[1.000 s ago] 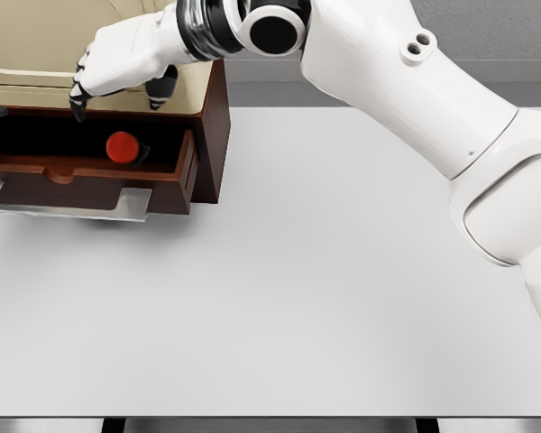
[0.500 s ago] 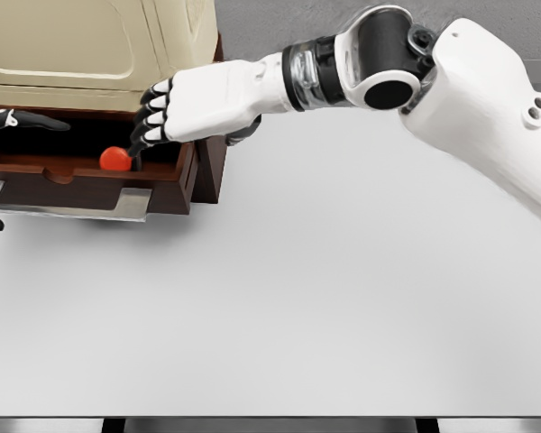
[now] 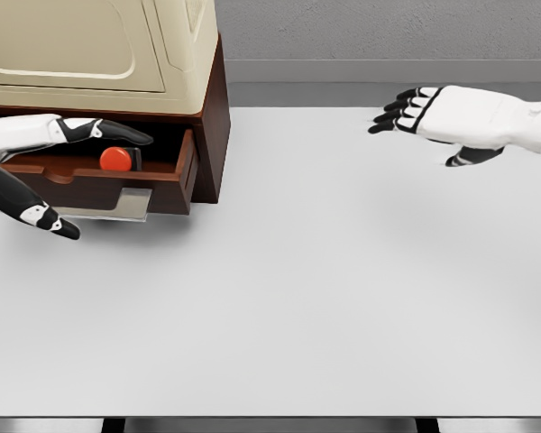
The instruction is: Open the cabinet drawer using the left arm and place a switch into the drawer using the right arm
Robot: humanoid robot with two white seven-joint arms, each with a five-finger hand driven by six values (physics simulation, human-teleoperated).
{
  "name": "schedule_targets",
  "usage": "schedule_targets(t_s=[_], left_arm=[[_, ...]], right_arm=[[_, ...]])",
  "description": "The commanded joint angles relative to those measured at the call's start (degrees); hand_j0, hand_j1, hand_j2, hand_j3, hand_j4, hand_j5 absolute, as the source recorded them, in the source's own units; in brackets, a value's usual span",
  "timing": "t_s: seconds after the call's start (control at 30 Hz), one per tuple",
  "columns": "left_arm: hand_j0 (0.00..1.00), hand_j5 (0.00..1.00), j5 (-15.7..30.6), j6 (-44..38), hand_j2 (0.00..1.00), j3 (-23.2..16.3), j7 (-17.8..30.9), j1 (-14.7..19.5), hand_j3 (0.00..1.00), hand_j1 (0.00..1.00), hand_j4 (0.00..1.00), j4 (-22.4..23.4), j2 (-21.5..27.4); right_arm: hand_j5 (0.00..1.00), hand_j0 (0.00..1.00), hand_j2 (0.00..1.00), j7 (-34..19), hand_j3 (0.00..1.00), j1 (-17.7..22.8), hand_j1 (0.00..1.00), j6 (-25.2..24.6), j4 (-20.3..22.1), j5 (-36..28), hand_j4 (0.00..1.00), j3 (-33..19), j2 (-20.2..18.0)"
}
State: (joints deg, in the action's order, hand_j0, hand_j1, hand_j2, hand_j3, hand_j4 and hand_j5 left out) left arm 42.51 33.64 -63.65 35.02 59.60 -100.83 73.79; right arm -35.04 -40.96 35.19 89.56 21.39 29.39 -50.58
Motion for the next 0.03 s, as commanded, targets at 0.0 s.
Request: schedule_targets(t_s=[0.0], left_arm=[[1.0,1.0,0.4,-0.2,1.0,0.1,0.0,0.0,1.0,1.0,1.0,0.0,-0.5]], right_arm=[[1.0,1.0,1.0,0.0,1.0,0.0,1.0,-0.2,-0.3,-0.4,1.0,-0.4,-1.8]])
